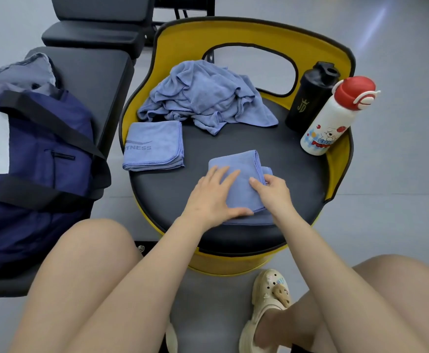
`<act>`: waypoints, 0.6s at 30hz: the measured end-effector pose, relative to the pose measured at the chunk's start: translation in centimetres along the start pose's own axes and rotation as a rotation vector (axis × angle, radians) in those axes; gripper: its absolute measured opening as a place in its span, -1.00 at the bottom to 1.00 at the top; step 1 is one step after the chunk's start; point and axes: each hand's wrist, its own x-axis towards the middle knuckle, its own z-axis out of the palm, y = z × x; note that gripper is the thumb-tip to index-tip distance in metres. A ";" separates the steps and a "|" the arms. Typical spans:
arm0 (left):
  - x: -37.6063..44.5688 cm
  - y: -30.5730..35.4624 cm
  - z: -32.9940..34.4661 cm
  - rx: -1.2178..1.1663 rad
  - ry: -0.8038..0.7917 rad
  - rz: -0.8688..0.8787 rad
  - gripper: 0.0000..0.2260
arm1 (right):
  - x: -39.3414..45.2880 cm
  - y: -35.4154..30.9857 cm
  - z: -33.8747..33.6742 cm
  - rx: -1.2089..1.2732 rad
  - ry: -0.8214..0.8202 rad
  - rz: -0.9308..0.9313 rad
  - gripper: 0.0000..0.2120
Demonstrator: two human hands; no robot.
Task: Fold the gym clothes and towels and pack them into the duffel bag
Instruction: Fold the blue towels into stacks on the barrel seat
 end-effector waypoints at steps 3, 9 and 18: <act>-0.4 -0.1 0.7 0.267 -0.111 0.087 -0.22 | -0.1 0.6 -0.9 -0.002 0.037 -0.001 -0.78; -0.9 0.8 1.3 0.272 -0.175 0.021 -0.32 | -0.3 1.6 -2.2 -0.065 0.073 0.000 -0.81; -0.7 0.9 2.2 0.057 -0.212 -0.095 -0.35 | -1.0 2.5 -2.2 -0.197 0.078 0.027 -0.70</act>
